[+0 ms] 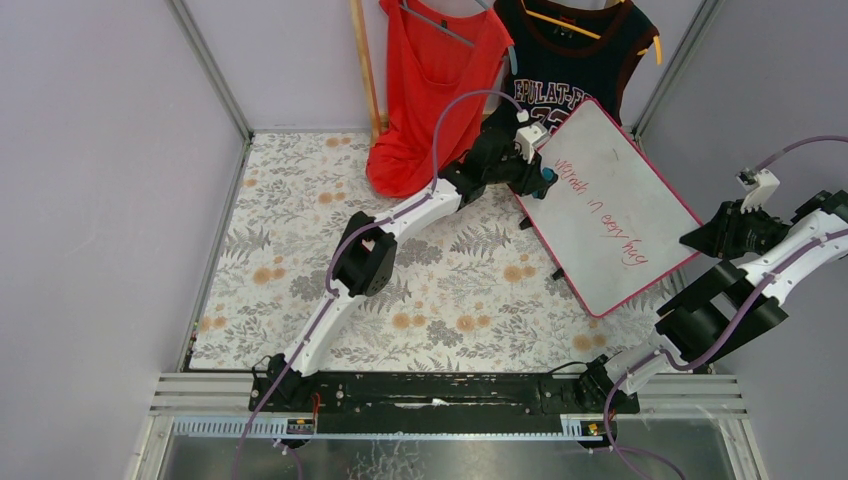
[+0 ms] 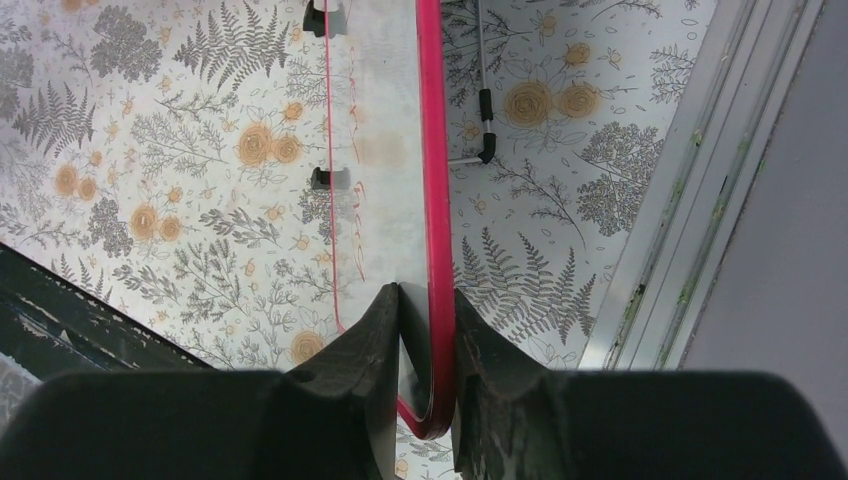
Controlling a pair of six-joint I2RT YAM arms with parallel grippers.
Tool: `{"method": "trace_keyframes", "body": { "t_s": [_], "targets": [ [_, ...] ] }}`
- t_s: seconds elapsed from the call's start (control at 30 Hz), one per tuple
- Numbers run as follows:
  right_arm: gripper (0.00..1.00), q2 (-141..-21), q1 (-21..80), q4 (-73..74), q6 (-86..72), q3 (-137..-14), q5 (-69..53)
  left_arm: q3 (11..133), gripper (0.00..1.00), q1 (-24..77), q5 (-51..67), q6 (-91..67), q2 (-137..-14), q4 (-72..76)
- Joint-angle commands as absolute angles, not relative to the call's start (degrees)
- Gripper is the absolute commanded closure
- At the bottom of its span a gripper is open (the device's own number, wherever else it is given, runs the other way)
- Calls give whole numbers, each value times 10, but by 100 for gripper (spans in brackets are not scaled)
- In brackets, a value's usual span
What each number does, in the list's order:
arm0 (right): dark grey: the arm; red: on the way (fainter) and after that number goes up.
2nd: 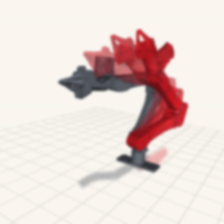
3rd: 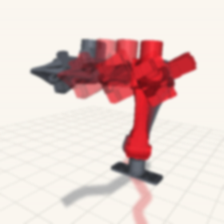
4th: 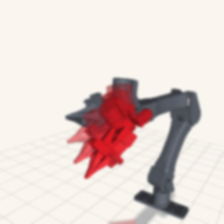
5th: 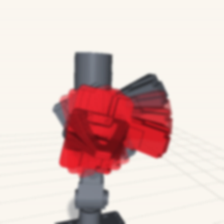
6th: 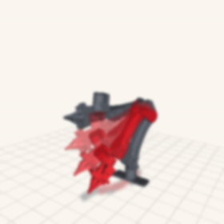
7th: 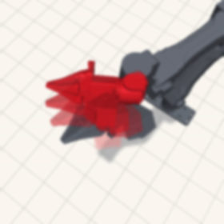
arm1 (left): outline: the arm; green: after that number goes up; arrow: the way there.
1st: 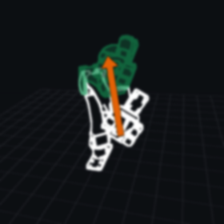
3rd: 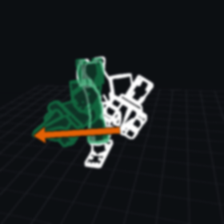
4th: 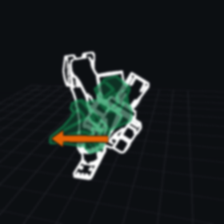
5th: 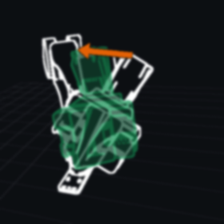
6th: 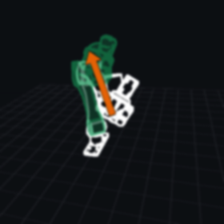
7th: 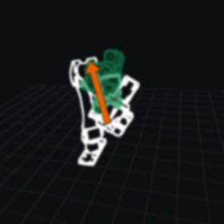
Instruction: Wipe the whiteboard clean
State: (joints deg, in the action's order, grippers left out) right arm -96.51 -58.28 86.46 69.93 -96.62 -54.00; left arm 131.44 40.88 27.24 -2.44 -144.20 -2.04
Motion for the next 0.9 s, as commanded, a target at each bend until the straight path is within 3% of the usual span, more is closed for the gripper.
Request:
{"method": "trace_keyframes", "body": {
  "t_s": [0.0, 0.33, 0.87],
  "targets": [
    [100, -973, -577, 848, 766, -970, -489, 1308, 93, 412, 282, -13, -1432, 22],
    [100, -964, -519, 849, 770, -958, -499, 1296, 93, 412, 286, -12, -1436, 31],
    [100, -955, -511, 849, 792, -947, -470, 1334, 92, 409, 266, -7, -1451, 43]
  ]
}}
